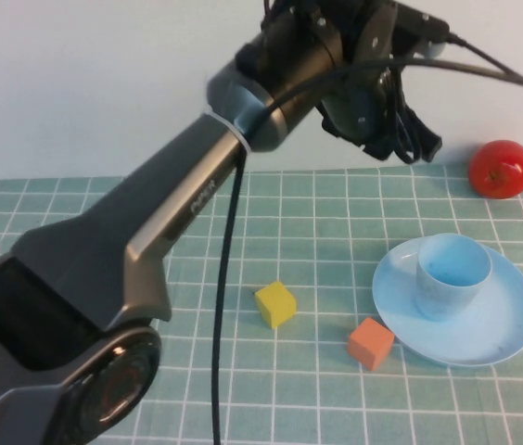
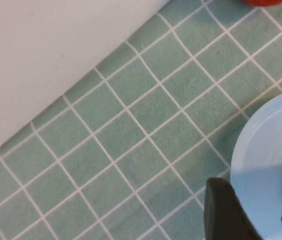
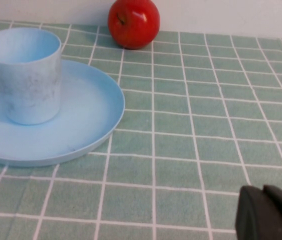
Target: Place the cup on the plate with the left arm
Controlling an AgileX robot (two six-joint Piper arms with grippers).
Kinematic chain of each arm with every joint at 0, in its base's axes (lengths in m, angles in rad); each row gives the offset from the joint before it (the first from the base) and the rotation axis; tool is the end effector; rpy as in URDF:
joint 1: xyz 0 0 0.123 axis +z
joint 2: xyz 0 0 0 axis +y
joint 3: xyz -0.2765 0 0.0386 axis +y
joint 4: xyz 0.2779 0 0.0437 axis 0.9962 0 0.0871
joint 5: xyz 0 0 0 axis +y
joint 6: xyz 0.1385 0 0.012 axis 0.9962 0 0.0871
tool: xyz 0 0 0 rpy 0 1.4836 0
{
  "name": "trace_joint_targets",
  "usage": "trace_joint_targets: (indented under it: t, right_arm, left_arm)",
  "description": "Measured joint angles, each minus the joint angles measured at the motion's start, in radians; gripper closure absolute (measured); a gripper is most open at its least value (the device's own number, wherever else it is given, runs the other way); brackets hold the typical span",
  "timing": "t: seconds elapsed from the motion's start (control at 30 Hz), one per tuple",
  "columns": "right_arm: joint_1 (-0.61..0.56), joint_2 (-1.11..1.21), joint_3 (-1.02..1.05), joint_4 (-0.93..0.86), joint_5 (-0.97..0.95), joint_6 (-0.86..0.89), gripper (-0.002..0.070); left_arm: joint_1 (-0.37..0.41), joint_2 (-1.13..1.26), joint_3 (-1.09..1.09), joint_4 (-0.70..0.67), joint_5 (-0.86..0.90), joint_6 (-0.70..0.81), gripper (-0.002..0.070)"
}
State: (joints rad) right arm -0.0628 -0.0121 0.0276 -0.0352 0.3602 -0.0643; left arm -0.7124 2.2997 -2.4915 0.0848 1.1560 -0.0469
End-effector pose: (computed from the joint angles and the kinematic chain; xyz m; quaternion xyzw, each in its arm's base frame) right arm 0.1345 -0.0102 0.1580 -0.0101 0.8013 -0.0528 0.5959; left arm 0.4355 -0.3619 0.2929 0.3096 0.8871 -0.0866 0.3312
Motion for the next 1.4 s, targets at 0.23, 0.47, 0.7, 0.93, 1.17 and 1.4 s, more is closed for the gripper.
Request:
trace_joint_targets:
  t: [0.23,0.47,0.7,0.93,1.17,1.4]
  right_arm:
    - [0.0,0.0,0.0,0.0,0.0,0.0,0.0678]
    - [0.0,0.0,0.0,0.0,0.0,0.0,0.0678]
    - [0.0,0.0,0.0,0.0,0.0,0.0,0.0678]
    - [0.0,0.0,0.0,0.0,0.0,0.0,0.0678]
    - [0.0,0.0,0.0,0.0,0.0,0.0,0.0678]
    - [0.0,0.0,0.0,0.0,0.0,0.0,0.0678]
  left_arm:
    - [0.0,-0.193,-0.005,0.075,0.08,-0.03,0.0437]
    - [0.0,-0.398,-0.009,0.149,0.112,-0.071,0.0437]
    - [0.0,-0.542,-0.011,0.136,0.1,-0.069,0.0437]
    - [0.0,-0.672,-0.011,0.086,0.115,0.029,0.0437]
    - [0.0,-0.859,0.115,-0.008,0.115,0.083,0.0437]
    - [0.0,-1.103,0.452,0.14,0.115,0.058,0.0461]
